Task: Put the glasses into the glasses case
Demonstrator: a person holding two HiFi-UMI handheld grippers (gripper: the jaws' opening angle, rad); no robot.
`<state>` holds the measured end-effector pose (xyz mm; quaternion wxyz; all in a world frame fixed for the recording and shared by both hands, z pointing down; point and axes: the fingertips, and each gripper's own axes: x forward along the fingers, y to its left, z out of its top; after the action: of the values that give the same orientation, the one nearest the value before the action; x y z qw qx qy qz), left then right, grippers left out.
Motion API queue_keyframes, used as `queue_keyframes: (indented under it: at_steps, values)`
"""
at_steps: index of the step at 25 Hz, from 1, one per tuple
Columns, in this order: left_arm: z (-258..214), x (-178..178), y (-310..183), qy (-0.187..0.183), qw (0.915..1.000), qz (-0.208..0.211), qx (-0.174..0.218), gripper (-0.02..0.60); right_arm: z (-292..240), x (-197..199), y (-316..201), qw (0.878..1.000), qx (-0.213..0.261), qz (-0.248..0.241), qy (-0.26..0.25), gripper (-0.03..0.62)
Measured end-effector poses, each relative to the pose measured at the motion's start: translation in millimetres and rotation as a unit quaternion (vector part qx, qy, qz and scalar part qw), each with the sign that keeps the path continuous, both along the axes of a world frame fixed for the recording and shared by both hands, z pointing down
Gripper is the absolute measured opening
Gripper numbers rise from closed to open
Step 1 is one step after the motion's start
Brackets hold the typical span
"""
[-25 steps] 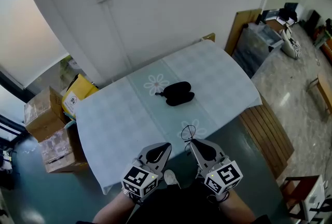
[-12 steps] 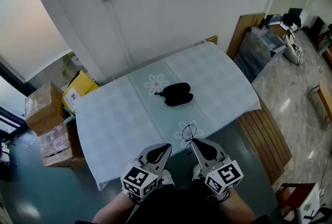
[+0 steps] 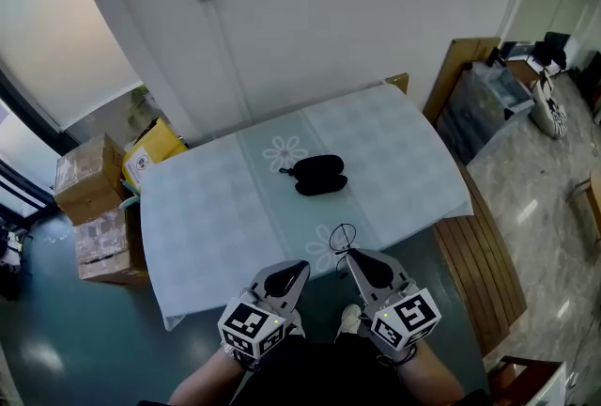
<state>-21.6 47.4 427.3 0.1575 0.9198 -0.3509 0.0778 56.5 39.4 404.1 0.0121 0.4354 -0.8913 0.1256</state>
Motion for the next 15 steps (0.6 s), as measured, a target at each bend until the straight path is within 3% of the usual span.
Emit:
queue_keyframes:
  at_steps: [15]
  values:
    - [8.2,64.0,8.1,-0.006,0.9976,-0.068,0.001,0.026,4.7,61.6,-10.5,0.998,0.011,-0.068,-0.003,0.032]
